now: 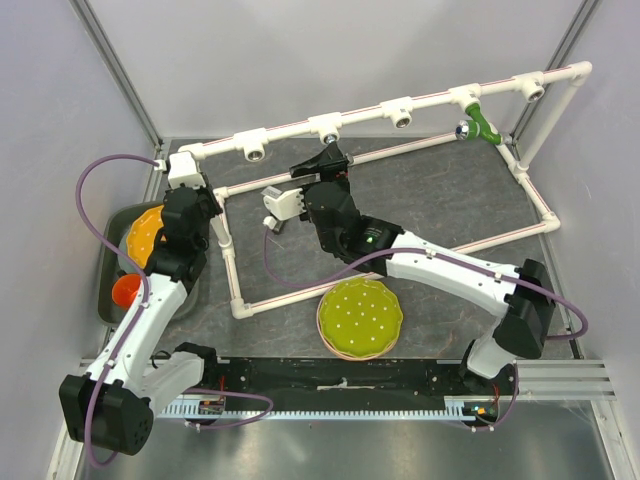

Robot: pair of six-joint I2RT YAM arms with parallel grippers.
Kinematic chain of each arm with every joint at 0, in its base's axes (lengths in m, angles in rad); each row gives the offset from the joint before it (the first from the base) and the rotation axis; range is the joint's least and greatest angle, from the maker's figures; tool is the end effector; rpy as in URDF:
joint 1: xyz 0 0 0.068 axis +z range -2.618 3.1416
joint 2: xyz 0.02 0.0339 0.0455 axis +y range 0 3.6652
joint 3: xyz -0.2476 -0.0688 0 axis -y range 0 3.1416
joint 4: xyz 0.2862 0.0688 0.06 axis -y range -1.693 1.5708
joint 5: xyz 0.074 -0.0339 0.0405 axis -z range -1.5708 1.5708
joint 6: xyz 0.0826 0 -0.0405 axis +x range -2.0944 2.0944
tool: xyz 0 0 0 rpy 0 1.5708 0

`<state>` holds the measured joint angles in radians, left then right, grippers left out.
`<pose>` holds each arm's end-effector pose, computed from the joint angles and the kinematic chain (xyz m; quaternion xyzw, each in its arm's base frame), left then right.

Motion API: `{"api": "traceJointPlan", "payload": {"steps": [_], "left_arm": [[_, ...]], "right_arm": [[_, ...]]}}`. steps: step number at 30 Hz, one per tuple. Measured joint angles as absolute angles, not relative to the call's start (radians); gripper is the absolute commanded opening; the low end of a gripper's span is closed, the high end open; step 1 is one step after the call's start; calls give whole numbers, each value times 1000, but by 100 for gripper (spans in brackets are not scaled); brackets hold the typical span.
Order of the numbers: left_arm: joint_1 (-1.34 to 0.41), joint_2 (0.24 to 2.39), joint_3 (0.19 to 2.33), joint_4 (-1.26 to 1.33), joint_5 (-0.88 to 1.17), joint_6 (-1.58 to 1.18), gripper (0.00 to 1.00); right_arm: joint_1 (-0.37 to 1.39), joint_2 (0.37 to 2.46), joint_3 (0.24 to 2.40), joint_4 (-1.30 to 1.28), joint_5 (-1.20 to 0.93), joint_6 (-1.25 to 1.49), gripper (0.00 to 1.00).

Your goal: Install the water faucets

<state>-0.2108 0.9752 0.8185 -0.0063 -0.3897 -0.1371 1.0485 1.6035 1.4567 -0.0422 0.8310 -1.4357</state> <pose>0.3210 -0.0366 0.3087 -0.0977 0.7520 0.0355 0.6509 0.2761 0.3573 0.3541 -0.5843 0.4711 -0.4174 0.5123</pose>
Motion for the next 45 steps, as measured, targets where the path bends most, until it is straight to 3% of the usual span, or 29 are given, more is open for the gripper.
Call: {"api": "traceJointPlan", "payload": {"steps": [1,2,5,7,10,11,17,26,32,36,42,45], "left_arm": [[-211,975,818,-7,-390,-137,2],[-211,975,818,-6,-390,-137,2],[-211,975,818,-6,-389,-137,2],[-211,975,818,-7,-389,-137,2],[-211,975,818,-6,-388,-137,2],[-211,975,818,-6,-388,-137,2],[-210,978,818,-4,-388,-137,2],[-210,982,818,2,-390,-138,2],[-211,986,818,10,-382,-137,2],[-214,986,818,9,-382,-137,2],[-214,986,819,9,-382,-137,2],[-214,986,819,8,-382,-138,2]], "right_arm": [[1048,1614,1457,-30,837,-1444,84],[1048,1620,1457,-21,842,-1449,74],[1048,1632,1457,42,862,-1477,57],[1045,1632,1456,80,872,-1491,53],[1042,1637,1454,137,885,-1504,37],[1041,1640,1453,150,891,-1507,27],[1037,1642,1463,202,907,-1377,3],[1002,1617,1512,119,841,-838,0],[854,1481,1428,63,506,-155,0],[754,1410,1301,177,290,261,0],[667,1389,1146,411,126,778,0],[643,1391,1058,557,83,1067,8]]}}
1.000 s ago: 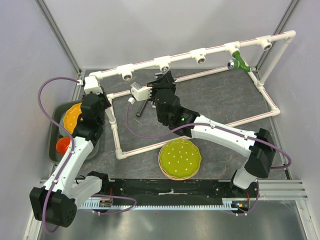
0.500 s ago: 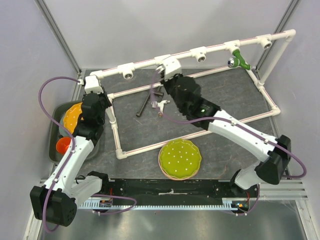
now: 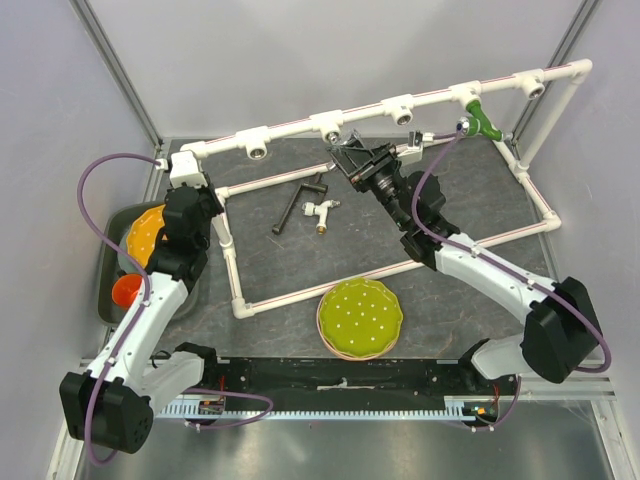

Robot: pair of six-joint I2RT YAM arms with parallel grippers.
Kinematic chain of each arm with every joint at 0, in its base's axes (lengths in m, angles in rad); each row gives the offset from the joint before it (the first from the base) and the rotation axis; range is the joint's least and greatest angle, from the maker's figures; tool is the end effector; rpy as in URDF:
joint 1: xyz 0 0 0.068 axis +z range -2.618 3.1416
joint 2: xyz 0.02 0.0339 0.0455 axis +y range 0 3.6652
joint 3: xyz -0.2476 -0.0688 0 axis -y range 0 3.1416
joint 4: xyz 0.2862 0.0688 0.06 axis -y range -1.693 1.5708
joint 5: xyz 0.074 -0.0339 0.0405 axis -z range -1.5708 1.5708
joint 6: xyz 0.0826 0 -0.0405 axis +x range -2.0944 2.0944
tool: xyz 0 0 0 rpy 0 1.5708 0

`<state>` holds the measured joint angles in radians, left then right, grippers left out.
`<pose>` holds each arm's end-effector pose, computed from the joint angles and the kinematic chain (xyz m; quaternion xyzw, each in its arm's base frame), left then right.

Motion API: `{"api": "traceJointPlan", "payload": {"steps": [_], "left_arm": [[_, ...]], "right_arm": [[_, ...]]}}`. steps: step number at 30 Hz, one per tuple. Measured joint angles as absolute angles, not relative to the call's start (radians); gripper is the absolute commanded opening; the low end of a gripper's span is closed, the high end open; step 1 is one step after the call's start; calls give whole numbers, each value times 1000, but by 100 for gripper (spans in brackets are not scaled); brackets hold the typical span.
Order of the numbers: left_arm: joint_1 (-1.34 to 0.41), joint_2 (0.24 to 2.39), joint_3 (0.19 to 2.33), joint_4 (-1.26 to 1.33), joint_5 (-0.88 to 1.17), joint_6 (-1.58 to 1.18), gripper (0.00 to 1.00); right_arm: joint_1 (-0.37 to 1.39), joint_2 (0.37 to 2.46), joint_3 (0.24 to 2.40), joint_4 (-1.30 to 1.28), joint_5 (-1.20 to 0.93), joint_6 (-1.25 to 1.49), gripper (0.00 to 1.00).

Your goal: Install the water faucets

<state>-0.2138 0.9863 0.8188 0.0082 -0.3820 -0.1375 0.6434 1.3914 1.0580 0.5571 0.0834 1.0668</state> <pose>0.3235 -0.0387 0.3075 -0.0945 0.7514 0.0310 0.6523 0.3388 0.2454 0.3548 0.1628 0.6025 0.5723 0.5320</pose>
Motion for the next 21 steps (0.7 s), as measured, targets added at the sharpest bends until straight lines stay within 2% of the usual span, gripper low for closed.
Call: {"api": "traceJointPlan", "payload": {"steps": [2,3,5,6,8,9,10,14,21], "left_arm": [[-214,986,819,8,-382,-137,2],[-214,986,819,8,-382,-138,2],[-214,986,819,9,-383,-138,2],[-214,986,819,9,-383,-137,2],[-214,985,819,4,-385,-137,2],[-213,984,819,2,-385,-138,2],[-214,983,819,1,-385,-137,2],[-213,982,819,1,-385,-137,2],[-213,982,819,1,-384,-138,2]], "right_arm": [[636,1409,1009,662,70,1252,22],[635,1420,995,703,67,1315,43],[632,1446,973,785,59,1434,60],[630,1454,966,813,54,1478,74],[622,1459,952,835,68,1528,85],[609,1459,946,843,84,1534,96],[596,1456,940,851,96,1536,98],[566,1398,887,833,141,1478,98],[570,1194,862,617,157,1142,98]]}}
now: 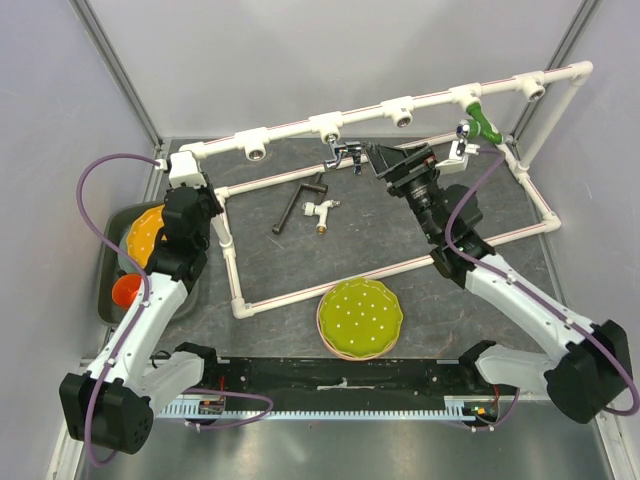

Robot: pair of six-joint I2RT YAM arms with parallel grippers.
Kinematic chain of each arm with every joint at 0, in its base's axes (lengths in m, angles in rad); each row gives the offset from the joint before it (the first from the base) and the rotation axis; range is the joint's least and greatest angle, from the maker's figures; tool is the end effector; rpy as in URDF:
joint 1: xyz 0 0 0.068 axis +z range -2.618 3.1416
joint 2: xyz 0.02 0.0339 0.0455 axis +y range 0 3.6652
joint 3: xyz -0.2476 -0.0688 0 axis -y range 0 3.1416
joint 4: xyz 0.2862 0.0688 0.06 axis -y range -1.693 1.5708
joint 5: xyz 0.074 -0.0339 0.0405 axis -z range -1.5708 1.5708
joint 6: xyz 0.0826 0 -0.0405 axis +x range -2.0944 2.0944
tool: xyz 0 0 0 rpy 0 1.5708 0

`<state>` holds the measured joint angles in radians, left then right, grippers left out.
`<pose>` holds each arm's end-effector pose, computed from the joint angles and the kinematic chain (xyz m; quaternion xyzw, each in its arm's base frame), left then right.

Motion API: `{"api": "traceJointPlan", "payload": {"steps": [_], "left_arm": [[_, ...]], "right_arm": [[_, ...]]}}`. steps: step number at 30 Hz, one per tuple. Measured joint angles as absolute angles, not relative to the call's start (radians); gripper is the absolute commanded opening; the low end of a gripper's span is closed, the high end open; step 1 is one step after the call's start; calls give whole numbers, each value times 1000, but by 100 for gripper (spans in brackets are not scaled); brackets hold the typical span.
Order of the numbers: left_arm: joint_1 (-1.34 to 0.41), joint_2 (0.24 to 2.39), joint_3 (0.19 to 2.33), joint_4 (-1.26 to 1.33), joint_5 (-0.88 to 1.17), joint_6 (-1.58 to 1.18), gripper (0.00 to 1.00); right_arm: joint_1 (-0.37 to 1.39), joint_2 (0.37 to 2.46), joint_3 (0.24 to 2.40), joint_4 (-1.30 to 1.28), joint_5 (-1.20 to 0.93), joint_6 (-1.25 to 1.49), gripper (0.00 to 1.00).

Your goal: Install the water faucets

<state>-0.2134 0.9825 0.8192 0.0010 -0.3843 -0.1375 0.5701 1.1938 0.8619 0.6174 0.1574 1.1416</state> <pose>0.3226 -0.0382 0.3078 -0.0952 0.7522 0.0324 0.6512 0.3170 0.1879 0.3510 0.2288 0.5555 0.5717 0.5588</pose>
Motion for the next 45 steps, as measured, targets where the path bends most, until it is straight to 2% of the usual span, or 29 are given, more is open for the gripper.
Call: {"api": "traceJointPlan", "payload": {"steps": [8,17,24,31,34,35,37,38,45], "left_arm": [[-213,982,819,1,-384,-138,2],[-213,982,819,1,-384,-138,2],[-213,983,819,1,-384,-138,2],[-213,983,819,1,-385,-138,2],[-213,983,819,1,-385,-138,2],[-213,983,819,1,-385,-138,2],[-213,983,819,1,-386,-138,2],[-213,983,819,1,-385,-138,2],[-210,986,820,3,-385,-138,2]], "right_arm": [[635,1123,1140,199,161,461,98],[916,1201,1274,-67,328,-322,98],[994,1318,1280,-113,484,-707,98],[1005,1411,1286,38,640,-955,87],[1005,1465,1301,115,700,-1028,72],[1005,1479,1305,131,714,-1042,55],[1004,1507,1311,170,749,-1070,41],[1003,1515,1314,190,766,-1065,29],[995,1521,1367,182,783,-872,1]]}}
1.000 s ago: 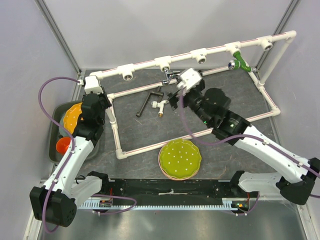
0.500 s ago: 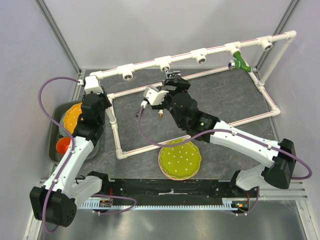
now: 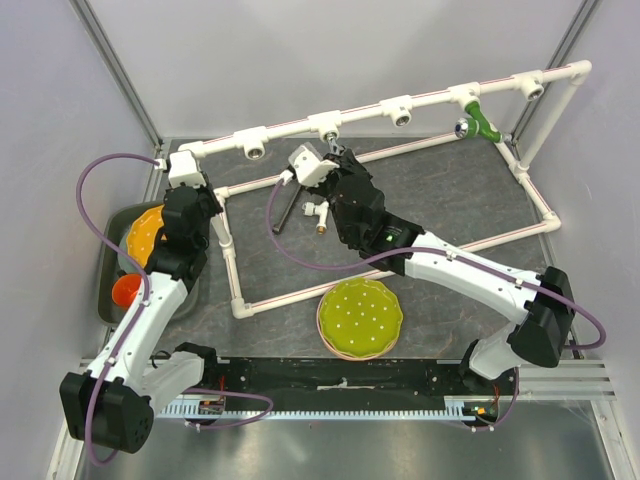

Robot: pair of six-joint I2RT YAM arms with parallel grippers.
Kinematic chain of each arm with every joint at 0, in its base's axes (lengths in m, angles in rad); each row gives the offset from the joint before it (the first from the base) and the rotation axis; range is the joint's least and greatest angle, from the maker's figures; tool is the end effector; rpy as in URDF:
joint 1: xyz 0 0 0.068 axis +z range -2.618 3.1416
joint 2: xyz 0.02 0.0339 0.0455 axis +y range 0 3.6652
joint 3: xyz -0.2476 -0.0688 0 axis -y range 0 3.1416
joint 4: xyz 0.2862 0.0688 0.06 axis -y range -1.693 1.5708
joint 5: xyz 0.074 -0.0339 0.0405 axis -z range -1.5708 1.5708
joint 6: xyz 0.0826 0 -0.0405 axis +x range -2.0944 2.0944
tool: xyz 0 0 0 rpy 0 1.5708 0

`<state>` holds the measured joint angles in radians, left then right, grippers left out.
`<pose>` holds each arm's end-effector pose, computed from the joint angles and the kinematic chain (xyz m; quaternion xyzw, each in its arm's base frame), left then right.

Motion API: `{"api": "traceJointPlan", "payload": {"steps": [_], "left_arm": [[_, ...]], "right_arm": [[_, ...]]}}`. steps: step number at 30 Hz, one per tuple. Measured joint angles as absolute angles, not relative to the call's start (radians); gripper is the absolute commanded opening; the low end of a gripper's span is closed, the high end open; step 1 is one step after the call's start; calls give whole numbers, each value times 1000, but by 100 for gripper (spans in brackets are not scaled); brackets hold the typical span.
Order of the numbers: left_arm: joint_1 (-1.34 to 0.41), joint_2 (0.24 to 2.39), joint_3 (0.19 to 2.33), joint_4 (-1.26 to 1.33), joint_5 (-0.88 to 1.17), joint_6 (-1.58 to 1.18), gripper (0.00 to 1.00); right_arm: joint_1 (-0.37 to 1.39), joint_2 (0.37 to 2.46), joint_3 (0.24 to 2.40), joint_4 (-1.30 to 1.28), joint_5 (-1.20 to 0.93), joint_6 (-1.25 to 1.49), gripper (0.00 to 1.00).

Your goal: Install the water faucets

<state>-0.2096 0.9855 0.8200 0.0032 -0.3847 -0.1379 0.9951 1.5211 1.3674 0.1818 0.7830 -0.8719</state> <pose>0.3233 -0.0371 0.3076 -0.0969 0.7520 0.0336 0.6511 0.2842 0.3308 0.3800 -0.3551 0.6033 -0.2247 0.6778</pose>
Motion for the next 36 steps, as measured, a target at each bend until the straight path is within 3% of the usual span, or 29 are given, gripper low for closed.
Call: {"api": "traceJointPlan", "payload": {"steps": [4,9,18,24,27,28,30,31,34,36], "left_arm": [[-210,986,820,5,-384,-138,2],[-210,989,820,10,-380,-138,2],[-214,987,820,5,-376,-138,2],[-215,986,822,2,-373,-138,2],[-215,987,822,3,-373,-138,2],[-213,988,822,5,-373,-138,2],[-213,990,822,9,-374,-138,2],[-212,990,822,8,-374,-138,2],[-212,986,822,2,-371,-138,2],[-212,987,822,2,-372,-138,2]], "right_arm": [[960,1502,1377,137,721,-570,0],[856,1437,1335,101,487,-65,0],[743,1369,1055,512,231,796,0],[735,1410,974,740,231,1214,12],[735,1453,958,850,239,1372,29],[735,1467,956,882,242,1407,43],[735,1485,956,920,244,1458,57],[734,1494,956,943,244,1483,70],[701,1505,956,1012,255,1522,88],[693,1504,955,1031,252,1524,94]]}}
